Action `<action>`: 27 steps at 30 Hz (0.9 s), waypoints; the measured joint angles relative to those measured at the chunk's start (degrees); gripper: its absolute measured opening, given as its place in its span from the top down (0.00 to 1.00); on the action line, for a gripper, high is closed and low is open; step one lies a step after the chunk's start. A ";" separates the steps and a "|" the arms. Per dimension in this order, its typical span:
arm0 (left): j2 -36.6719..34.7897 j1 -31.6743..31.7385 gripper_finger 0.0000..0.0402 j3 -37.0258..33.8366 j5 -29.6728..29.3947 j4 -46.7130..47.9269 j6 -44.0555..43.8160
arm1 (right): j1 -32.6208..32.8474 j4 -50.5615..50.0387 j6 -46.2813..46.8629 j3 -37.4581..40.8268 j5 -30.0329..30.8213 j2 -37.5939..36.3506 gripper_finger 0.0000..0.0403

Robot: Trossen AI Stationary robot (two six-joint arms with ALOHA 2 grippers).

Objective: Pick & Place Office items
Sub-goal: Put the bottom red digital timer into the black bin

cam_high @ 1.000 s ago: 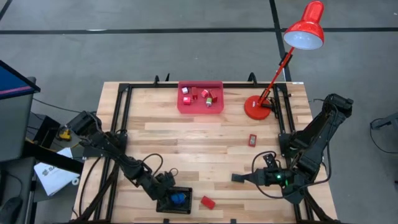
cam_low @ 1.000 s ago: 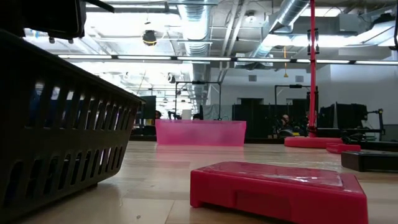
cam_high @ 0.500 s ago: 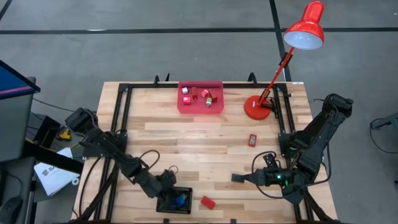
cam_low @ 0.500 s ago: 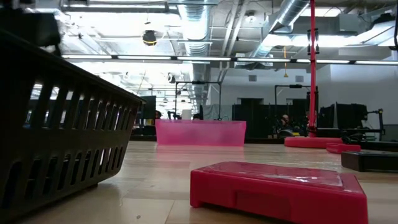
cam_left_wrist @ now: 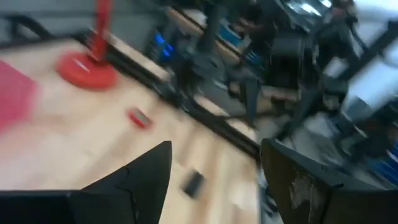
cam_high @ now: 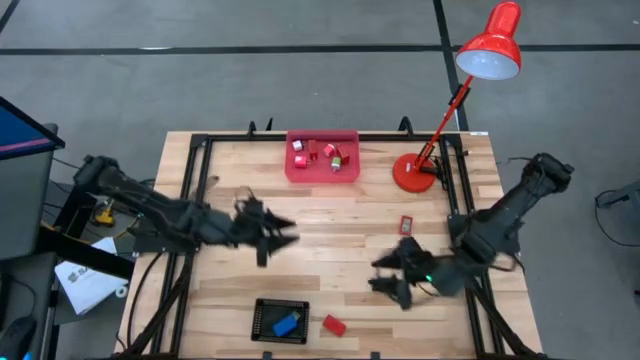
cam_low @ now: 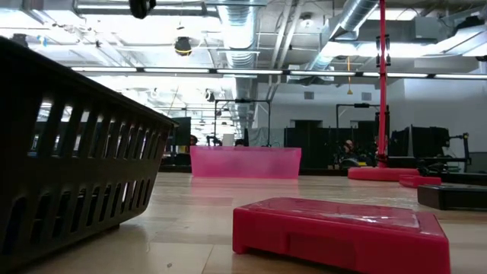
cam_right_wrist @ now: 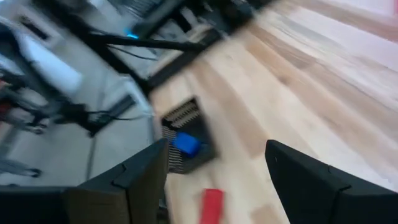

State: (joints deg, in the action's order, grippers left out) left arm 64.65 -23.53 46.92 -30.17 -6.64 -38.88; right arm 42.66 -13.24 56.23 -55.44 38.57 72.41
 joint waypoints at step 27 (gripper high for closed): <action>-19.75 22.39 0.40 -0.02 7.80 18.28 13.58 | -12.09 -13.24 -0.80 -29.15 -29.28 42.62 0.07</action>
State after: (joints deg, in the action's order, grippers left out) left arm 44.91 -1.15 46.89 -22.37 11.65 -25.30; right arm 30.57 -26.47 55.43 -84.59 9.29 115.02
